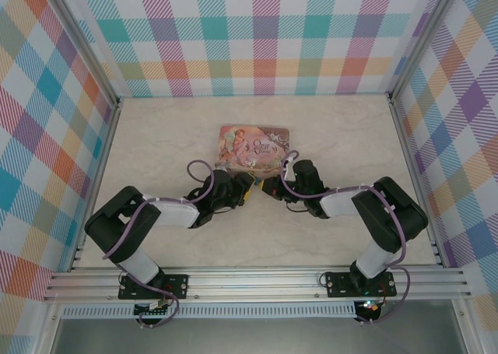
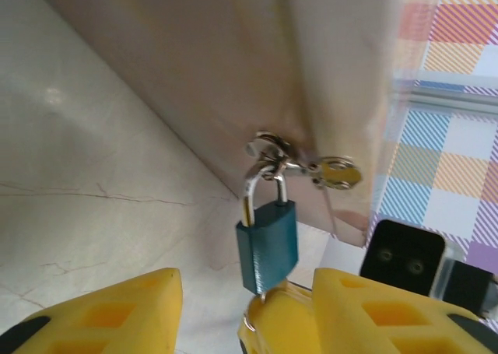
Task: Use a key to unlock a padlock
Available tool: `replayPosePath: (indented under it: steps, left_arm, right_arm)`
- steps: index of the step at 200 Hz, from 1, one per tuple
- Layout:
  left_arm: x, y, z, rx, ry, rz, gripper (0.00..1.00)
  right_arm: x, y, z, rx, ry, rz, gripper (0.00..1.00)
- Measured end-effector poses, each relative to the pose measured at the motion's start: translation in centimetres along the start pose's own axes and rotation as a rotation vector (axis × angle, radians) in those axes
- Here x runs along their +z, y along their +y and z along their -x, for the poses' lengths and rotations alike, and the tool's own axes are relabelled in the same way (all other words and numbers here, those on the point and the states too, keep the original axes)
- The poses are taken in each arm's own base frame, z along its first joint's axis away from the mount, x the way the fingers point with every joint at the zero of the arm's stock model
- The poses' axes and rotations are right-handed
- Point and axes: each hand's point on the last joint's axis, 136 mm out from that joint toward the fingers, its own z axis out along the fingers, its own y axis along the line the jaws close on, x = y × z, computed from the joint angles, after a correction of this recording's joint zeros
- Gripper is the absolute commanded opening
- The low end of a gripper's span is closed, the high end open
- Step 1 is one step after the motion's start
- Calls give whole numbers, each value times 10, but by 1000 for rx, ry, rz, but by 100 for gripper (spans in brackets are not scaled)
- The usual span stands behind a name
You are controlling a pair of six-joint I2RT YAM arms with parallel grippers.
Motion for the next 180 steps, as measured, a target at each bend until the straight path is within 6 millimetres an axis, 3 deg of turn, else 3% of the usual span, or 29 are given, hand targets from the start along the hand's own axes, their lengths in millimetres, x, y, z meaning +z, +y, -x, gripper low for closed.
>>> replayPosePath:
  steps: [52, 92, 154, 180]
  left_arm:
    - [11, 5, 4, -48, -22, -18, 38]
    - [22, -3, 4, -88, -24, -73, 33]
    - [24, -9, 4, -112, -26, -103, 23]
    - [24, -9, 4, -119, -25, -104, 14]
  right_arm:
    - [0, -1, -1, 3, 3, -5, 6]
    - [0, -2, 0, 6, 4, -13, 6]
    - [0, 0, 1, 4, 1, -11, 6]
    - [-1, 1, 2, 4, -4, -12, 7]
